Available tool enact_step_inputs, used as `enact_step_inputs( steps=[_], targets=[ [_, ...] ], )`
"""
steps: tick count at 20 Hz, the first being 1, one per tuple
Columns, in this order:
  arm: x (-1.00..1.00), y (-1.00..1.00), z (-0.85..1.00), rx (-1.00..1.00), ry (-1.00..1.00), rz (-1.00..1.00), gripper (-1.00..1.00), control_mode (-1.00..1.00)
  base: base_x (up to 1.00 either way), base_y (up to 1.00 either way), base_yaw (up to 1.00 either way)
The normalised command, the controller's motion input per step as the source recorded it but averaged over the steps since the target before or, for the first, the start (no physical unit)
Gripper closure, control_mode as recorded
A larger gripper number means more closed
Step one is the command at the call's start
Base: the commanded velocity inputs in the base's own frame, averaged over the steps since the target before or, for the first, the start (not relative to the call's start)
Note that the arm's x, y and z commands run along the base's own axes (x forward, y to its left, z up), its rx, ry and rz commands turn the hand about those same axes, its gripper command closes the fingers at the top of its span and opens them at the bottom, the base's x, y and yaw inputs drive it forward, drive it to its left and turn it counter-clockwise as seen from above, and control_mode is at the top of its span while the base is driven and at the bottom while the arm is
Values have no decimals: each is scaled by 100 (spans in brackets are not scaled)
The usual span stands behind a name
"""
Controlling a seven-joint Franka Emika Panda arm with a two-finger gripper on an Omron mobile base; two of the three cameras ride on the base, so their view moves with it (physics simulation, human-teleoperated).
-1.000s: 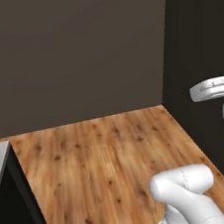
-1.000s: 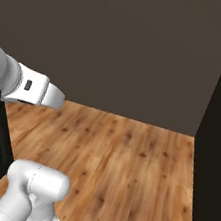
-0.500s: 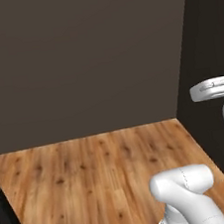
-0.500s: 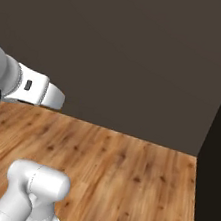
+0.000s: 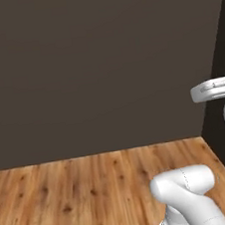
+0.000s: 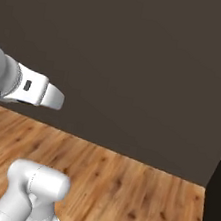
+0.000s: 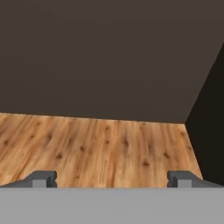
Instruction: Get the candle and the beer from the cabinet and move them to the dining counter.
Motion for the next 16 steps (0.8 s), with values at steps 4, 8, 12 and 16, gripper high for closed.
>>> enact_step_inputs(
  steps=[4, 8, 12, 16],
  targets=[
    [0, 0, 0, 0, 0, 0, -100, 100, 100, -14, 42],
    [0, 0, 0, 0, 0, 0, -100, 100, 100, -16, 56],
    [0, 0, 0, 0, 0, 0, -100, 100, 100, -13, 63],
    [0, 0, 0, 0, 0, 0, -100, 100, 100, -7, 65]
  ],
)
